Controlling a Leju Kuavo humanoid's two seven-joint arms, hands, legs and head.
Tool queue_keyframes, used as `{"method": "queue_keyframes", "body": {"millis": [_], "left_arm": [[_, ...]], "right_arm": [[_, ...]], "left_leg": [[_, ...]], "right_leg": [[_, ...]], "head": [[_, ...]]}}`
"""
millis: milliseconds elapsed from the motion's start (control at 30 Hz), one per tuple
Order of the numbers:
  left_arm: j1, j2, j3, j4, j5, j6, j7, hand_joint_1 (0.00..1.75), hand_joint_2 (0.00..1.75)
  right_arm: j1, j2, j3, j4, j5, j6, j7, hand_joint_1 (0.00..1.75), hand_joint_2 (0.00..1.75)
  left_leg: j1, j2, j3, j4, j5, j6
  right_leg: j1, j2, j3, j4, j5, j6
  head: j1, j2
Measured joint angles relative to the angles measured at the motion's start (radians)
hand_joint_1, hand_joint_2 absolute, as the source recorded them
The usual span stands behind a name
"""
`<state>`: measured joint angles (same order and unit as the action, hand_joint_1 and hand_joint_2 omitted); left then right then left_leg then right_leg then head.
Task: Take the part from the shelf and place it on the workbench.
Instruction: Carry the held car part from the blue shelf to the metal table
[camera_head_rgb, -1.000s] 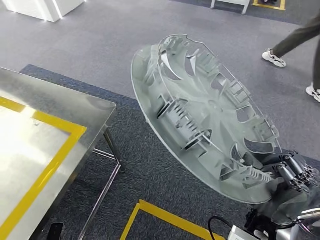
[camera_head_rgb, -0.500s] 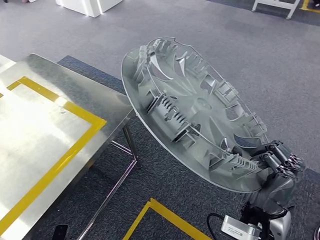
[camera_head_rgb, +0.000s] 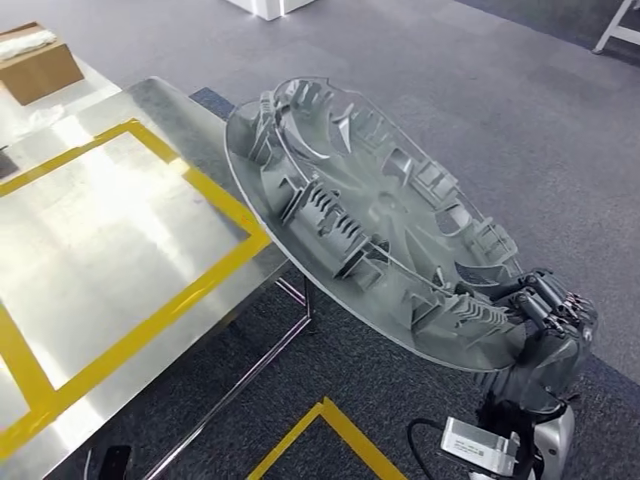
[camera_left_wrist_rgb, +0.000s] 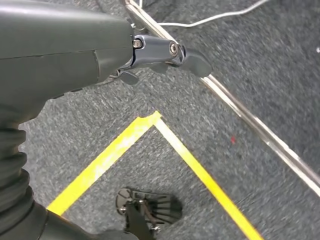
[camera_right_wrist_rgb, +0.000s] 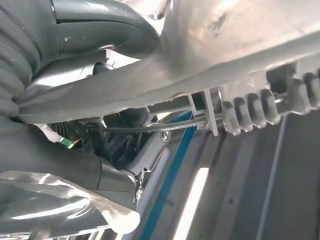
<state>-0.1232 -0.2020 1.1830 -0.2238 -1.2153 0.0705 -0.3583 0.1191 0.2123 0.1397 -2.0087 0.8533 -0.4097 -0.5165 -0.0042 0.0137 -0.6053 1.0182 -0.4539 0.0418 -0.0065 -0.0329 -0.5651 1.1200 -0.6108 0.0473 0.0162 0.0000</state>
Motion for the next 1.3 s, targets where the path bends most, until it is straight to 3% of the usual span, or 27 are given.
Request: {"method": "queue_keyframes", "body": {"millis": [67, 100, 133, 200, 267, 333, 400, 467, 533, 600, 633, 700, 767, 833, 900, 933, 1000, 1067, 1100, 1133, 1167, 1200, 1267, 1300], "left_arm": [[-0.003, -0.001, -0.001, 0.0, -0.004, 0.0, 0.003, 0.0, 1.75], [-0.002, -0.003, -0.001, 0.0, -0.006, -0.001, 0.004, 0.0, 1.75], [-0.002, -0.004, -0.001, 0.0, -0.008, -0.001, 0.006, 0.0, 1.75], [-0.002, -0.005, -0.002, 0.0, -0.01, -0.001, 0.008, 0.0, 1.75], [-0.004, -0.005, -0.003, 0.0, -0.013, -0.001, 0.01, 0.0, 1.75], [-0.005, -0.005, -0.003, 0.0, -0.016, -0.002, 0.013, 0.0, 1.75], [-0.003, -0.004, -0.004, 0.0, -0.019, -0.002, 0.015, 0.0, 1.75], [-0.005, -0.004, -0.004, 0.0, -0.022, -0.003, 0.016, 0.0, 1.75], [-0.01, -0.006, -0.005, 0.0, -0.028, -0.004, 0.018, 0.0, 1.75], [-0.013, -0.007, -0.007, 0.0, -0.031, -0.005, 0.021, 0.0, 1.75], [-0.013, -0.007, -0.009, 0.0, -0.031, -0.005, 0.022, 0.0, 1.75], [-0.013, -0.006, -0.011, 0.0, -0.033, -0.006, 0.023, 0.0, 1.75], [-0.016, -0.006, -0.012, 0.0, -0.036, -0.006, 0.024, 0.0, 1.75], [-0.02, -0.006, -0.016, 0.0, -0.039, -0.008, 0.026, 0.0, 1.75], [-0.019, -0.006, -0.02, 0.0, -0.041, -0.008, 0.028, 0.0, 1.75], [-0.019, -0.007, -0.021, 0.0, -0.041, -0.008, 0.028, 0.0, 1.75], [-0.022, -0.007, -0.025, 0.0, -0.042, -0.008, 0.03, 0.0, 1.75], [-0.025, -0.007, -0.029, 0.0, -0.044, -0.008, 0.031, 0.0, 1.75], [-0.026, -0.007, -0.03, 0.0, -0.045, -0.008, 0.031, 0.0, 1.75], [-0.025, -0.008, -0.03, 0.0, -0.046, -0.008, 0.032, 0.0, 1.75], [-0.025, -0.008, -0.031, 0.0, -0.046, -0.008, 0.033, 0.0, 1.75], [-0.025, -0.008, -0.031, 0.0, -0.047, -0.008, 0.033, 0.0, 1.75], [-0.027, -0.008, -0.034, 0.0, -0.051, -0.009, 0.034, 0.0, 1.75], [-0.029, -0.008, -0.035, 0.0, -0.052, -0.01, 0.036, 0.0, 1.75]], "right_arm": [[-0.005, 0.0, -0.001, 0.004, -0.004, 0.01, 0.003, 1.75, 1.75], [-0.008, 0.0, -0.002, 0.008, -0.005, 0.015, 0.005, 1.75, 1.75], [-0.011, 0.0, -0.003, 0.012, -0.006, 0.02, 0.006, 1.75, 1.75], [-0.022, 0.0, -0.004, 0.019, -0.007, 0.03, 0.009, 1.75, 1.75], [-0.036, 0.0, -0.004, 0.027, -0.008, 0.04, 0.013, 1.75, 1.75], [-0.048, 0.0, -0.004, 0.035, -0.01, 0.051, 0.019, 1.75, 1.75], [-0.06, 0.0, -0.005, 0.045, -0.016, 0.062, 0.026, 1.75, 1.75], [-0.073, 0.0, -0.005, 0.056, -0.027, 0.075, 0.031, 1.75, 1.75], [-0.087, 0.0, -0.008, 0.068, -0.039, 0.089, 0.033, 1.75, 1.75], [-0.099, 0.0, -0.012, 0.083, -0.044, 0.098, 0.035, 1.75, 1.75], [-0.103, 0.0, -0.013, 0.091, -0.044, 0.1, 0.036, 1.75, 1.75], [-0.111, 0.0, -0.014, 0.103, -0.042, 0.104, 0.036, 1.75, 1.75], [-0.123, 0.0, -0.015, 0.111, -0.04, 0.11, 0.038, 1.75, 1.75], [-0.137, 0.0, -0.016, 0.119, -0.039, 0.114, 0.042, 1.75, 1.75], [-0.15, 0.0, -0.016, 0.128, -0.038, 0.117, 0.046, 1.75, 1.75], [-0.155, 0.0, -0.017, 0.133, -0.038, 0.119, 0.047, 1.75, 1.75], [-0.163, -0.001, -0.018, 0.14, -0.04, 0.121, 0.049, 1.75, 1.75], [-0.168, -0.002, -0.019, 0.148, -0.042, 0.123, 0.049, 1.75, 1.75], [-0.169, -0.002, -0.02, 0.152, -0.043, 0.125, 0.05, 1.75, 1.75], [-0.171, -0.003, -0.021, 0.156, -0.043, 0.126, 0.051, 1.75, 1.75], [-0.172, -0.004, -0.023, 0.161, -0.043, 0.128, 0.052, 1.75, 1.75], [-0.176, -0.004, -0.024, 0.165, -0.043, 0.129, 0.053, 1.75, 1.75], [-0.188, -0.005, -0.025, 0.172, -0.044, 0.136, 0.055, 1.75, 1.75], [-0.195, -0.005, -0.025, 0.176, -0.045, 0.14, 0.057, 1.75, 1.75]], "left_leg": [[0.002, -0.026, 0.0, 0.0, 0.0, 0.004], [0.002, -0.039, 0.0, 0.001, 0.0, 0.004], [0.002, -0.053, 0.001, 0.001, 0.0, 0.004], [0.005, -0.082, 0.004, 0.004, -0.002, 0.0], [0.005, -0.107, -0.002, 0.011, -0.004, -0.01], [0.007, -0.129, -0.013, 0.015, 0.001, -0.024], [0.011, -0.14, -0.021, 0.016, 0.004, -0.037], [0.008, -0.101, -0.041, 0.057, -0.022, -0.046], [0.008, -0.045, -0.095, 0.174, -0.082, -0.053], [0.012, -0.028, -0.145, 0.283, -0.12, -0.059], [0.013, -0.026, -0.148, 0.29, -0.112, -0.06], [0.013, -0.011, -0.097, 0.192, -0.048, -0.056], [0.003, 0.029, -0.03, 0.067, -0.002, -0.046], [-0.007, 0.048, -0.01, 0.022, -0.004, -0.035], [-0.006, 0.031, -0.011, 0.015, -0.005, -0.025], [-0.003, 0.02, -0.008, 0.01, -0.004, -0.019], [0.005, -0.001, -0.001, 0.002, -0.001, -0.008], [0.005, -0.025, -0.001, 0.002, -0.002, -0.003], [0.005, -0.038, 0.0, 0.002, -0.002, -0.003], [0.005, -0.052, 0.0, 0.002, -0.003, -0.002], [0.006, -0.066, 0.002, 0.003, -0.003, -0.003], [0.006, -0.081, 0.003, 0.004, -0.005, -0.005], [0.008, -0.106, 0.002, 0.01, -0.008, -0.012], [0.009, -0.117, -0.003, 0.013, -0.007, -0.018]], "right_leg": [[-0.003, 0.027, -0.075, 0.138, -0.049, 0.004], [-0.003, 0.03, -0.101, 0.175, -0.05, 0.005], [-0.004, 0.031, -0.109, 0.174, -0.031, 0.006], [-0.009, 0.049, -0.07, 0.059, 0.053, 0.007], [-0.017, 0.098, -0.018, -0.061, 0.103, 0.005], [-0.018, 0.122, -0.001, -0.096, 0.102, -0.002], [-0.017, 0.101, 0.003, -0.101, 0.104, -0.014], [-0.019, 0.074, 0.009, -0.107, 0.106, -0.026], [-0.017, 0.043, 0.013, -0.109, 0.103, -0.035], [-0.014, 0.013, 0.015, -0.108, 0.1, -0.038], [-0.014, -0.001, 0.016, -0.108, 0.098, -0.038], [-0.013, -0.027, 0.025, -0.108, 0.092, -0.035], [-0.009, -0.048, 0.033, -0.108, 0.084, -0.028], [-0.004, -0.067, 0.036, -0.108, 0.078, -0.018], [-0.003, -0.084, 0.039, -0.11, 0.071, -0.007], [-0.005, -0.075, 0.039, -0.104, 0.062, -0.001], [-0.007, -0.025, 0.007, -0.034, 0.021, 0.006], [-0.008, 0.02, -0.064, 0.103, -0.031, 0.008], [-0.008, 0.027, -0.098, 0.156, -0.041, 0.008], [-0.008, 0.03, -0.117, 0.174, -0.032, 0.008], [-0.008, 0.032, -0.116, 0.15, -0.002, 0.007], [-0.009, 0.04, -0.096, 0.09, 0.043, 0.006], [-0.016, 0.085, -0.044, -0.036, 0.105, 0.004], [-0.018, 0.107, -0.027, -0.072, 0.114, 0.001]], "head": [[0.003, 0.0], [0.003, 0.0], [0.003, 0.0], [0.003, 0.0], [0.003, 0.0], [0.003, 0.0], [0.003, 0.0], [-0.005, 0.0], [-0.013, 0.0], [-0.013, 0.0], [-0.013, 0.0], [-0.014, 0.0], [-0.014, 0.0], [-0.013, 0.0], [-0.012, 0.0], [-0.011, 0.0], [-0.007, 0.0], [-0.003, 0.0], [-0.002, 0.0], [-0.002, 0.0], [-0.002, 0.0], [-0.002, 0.0], [-0.002, 0.0], [-0.002, 0.0]]}}
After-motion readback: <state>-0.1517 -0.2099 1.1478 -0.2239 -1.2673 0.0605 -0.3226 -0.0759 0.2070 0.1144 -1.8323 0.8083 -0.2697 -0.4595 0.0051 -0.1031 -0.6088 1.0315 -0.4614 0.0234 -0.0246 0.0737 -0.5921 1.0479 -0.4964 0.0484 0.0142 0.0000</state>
